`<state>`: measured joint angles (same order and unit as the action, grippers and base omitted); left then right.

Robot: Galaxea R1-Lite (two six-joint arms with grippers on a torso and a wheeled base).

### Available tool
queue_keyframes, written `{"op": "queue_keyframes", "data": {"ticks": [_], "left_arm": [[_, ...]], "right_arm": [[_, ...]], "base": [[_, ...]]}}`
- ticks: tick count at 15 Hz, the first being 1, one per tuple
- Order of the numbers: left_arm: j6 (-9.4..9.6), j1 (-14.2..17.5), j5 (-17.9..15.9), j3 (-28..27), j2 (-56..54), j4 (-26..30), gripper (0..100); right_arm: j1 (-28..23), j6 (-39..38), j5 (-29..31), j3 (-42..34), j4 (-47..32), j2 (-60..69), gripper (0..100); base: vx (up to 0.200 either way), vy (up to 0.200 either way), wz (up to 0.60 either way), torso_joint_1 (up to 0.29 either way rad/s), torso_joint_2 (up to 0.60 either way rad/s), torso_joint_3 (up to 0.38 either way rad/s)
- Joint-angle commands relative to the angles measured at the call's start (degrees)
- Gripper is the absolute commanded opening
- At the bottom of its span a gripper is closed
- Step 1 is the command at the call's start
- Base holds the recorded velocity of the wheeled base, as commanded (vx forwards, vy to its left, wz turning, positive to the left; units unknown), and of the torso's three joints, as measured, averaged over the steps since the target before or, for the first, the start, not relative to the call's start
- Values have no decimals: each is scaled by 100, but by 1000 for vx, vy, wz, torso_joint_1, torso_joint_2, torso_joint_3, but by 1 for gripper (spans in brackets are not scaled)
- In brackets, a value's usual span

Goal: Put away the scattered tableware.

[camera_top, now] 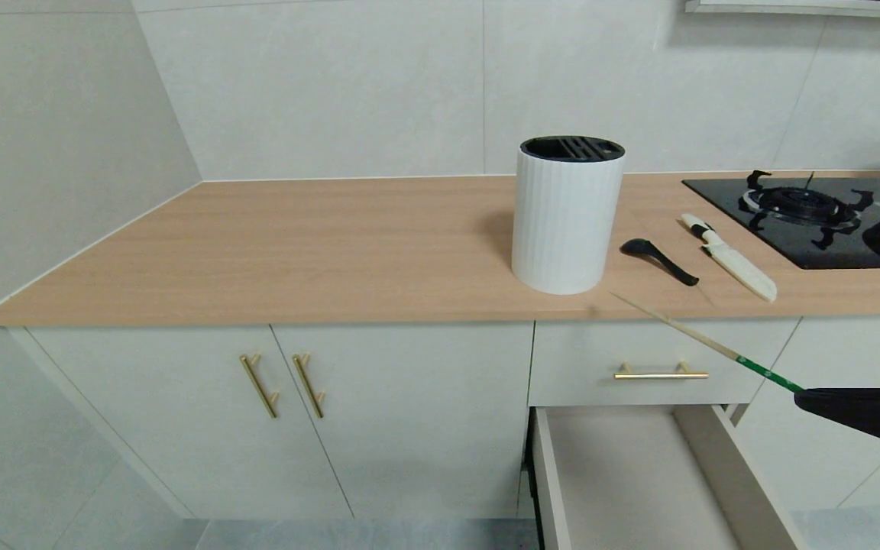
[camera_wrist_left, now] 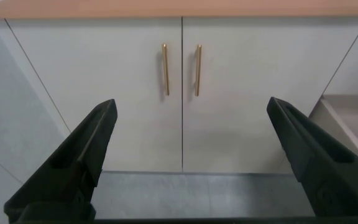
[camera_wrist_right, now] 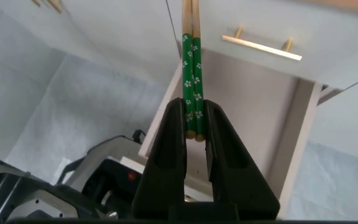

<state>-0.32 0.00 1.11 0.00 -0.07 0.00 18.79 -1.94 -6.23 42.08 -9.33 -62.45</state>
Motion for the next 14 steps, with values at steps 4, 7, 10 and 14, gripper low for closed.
{"op": "queue_keyframes", "data": {"ticks": [4, 7, 10, 14], "left_arm": [[-3, 0, 3, 0, 7, 0, 100], [-3, 0, 3, 0, 7, 0, 100], [-3, 0, 3, 0, 7, 0, 100], [-3, 0, 3, 0, 7, 0, 100]], "right_arm": [[55, 44, -1, -33, 1, -92, 0], [125, 44, -1, -42, -17, -109, 0], [125, 44, -1, -60, -17, -153, 0], [125, 44, -1, -95, 1, -303, 0]], "base": [[0, 0, 0, -196, 479, 275], [0, 0, 0, -185, 474, 279], [0, 0, 0, -170, 461, 289], [0, 0, 0, -145, 456, 311]]}}
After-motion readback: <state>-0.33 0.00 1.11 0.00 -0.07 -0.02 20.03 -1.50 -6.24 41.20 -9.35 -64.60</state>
